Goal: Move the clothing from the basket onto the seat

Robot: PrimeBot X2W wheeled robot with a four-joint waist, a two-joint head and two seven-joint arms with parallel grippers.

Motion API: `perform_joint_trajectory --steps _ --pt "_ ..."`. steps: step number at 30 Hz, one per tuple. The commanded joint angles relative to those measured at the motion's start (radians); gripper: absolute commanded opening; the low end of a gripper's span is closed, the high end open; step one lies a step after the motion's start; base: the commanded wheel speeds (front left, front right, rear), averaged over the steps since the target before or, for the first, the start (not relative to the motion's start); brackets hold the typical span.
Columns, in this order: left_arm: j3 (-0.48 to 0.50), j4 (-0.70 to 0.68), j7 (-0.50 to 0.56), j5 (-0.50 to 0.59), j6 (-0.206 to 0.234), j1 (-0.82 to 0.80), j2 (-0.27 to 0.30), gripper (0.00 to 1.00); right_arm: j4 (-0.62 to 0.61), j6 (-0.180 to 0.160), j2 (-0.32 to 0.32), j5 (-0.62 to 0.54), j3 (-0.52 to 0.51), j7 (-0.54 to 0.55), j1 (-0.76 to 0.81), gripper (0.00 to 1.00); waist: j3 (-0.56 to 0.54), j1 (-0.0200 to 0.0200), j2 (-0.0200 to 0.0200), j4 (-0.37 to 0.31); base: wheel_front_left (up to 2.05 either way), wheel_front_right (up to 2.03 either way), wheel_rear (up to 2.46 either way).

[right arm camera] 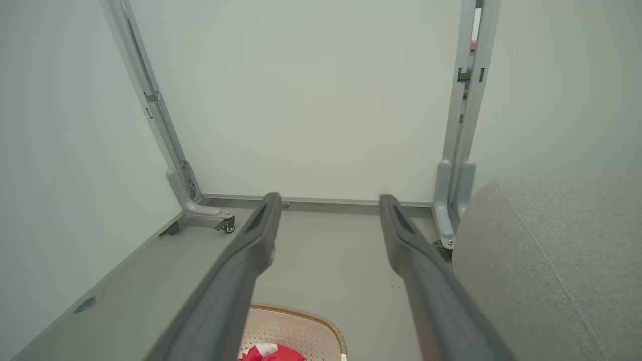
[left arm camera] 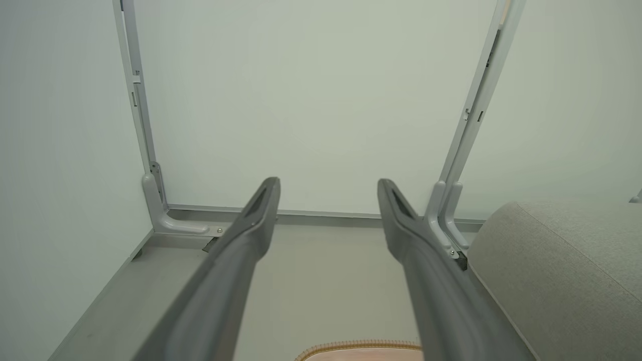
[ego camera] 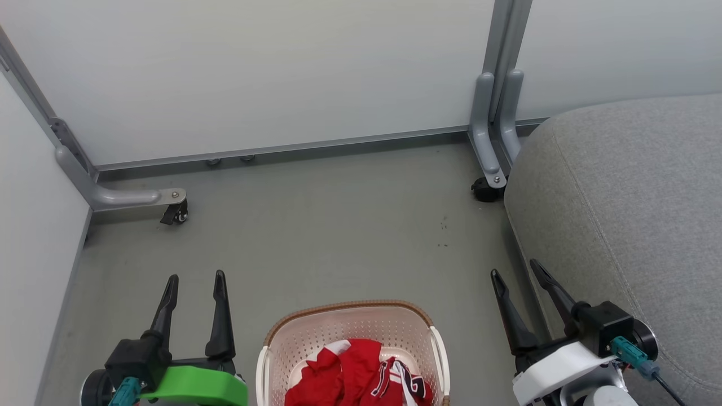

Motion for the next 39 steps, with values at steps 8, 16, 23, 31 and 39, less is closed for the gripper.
perform_joint_trajectory --steps 8,16,23,31,39 --pt "-0.004 -0.002 -0.021 0.065 0.007 0.012 0.008 1.0 -0.015 0.0 -0.006 -0.064 -0.003 -0.022 0.011 1.0 0.003 0.0 0.0 0.002 0.0 0.0 0.0" --pt "0.0 0.006 -0.02 0.058 0.005 0.016 0.007 1.0 -0.011 -0.001 -0.006 -0.061 -0.009 -0.022 0.013 1.0 -0.005 0.0 0.0 0.0 0.0 0.0 0.0" --pt "-0.004 0.011 -0.02 0.048 0.004 0.021 0.007 1.0 -0.01 -0.001 -0.006 -0.06 -0.012 -0.022 0.019 1.0 -0.014 0.0 0.0 -0.001 0.0 0.0 0.0" --pt "-0.008 0.017 -0.02 0.045 0.002 0.025 0.007 1.0 -0.006 -0.001 -0.006 -0.063 -0.008 -0.022 0.021 1.0 -0.019 0.0 0.0 -0.003 0.0 0.0 0.0" --pt "-0.019 0.03 -0.02 0.044 -0.006 0.028 0.007 1.0 -0.007 -0.001 -0.006 -0.065 -0.006 -0.022 0.021 1.0 -0.015 0.0 0.0 -0.003 0.0 0.0 0.0"
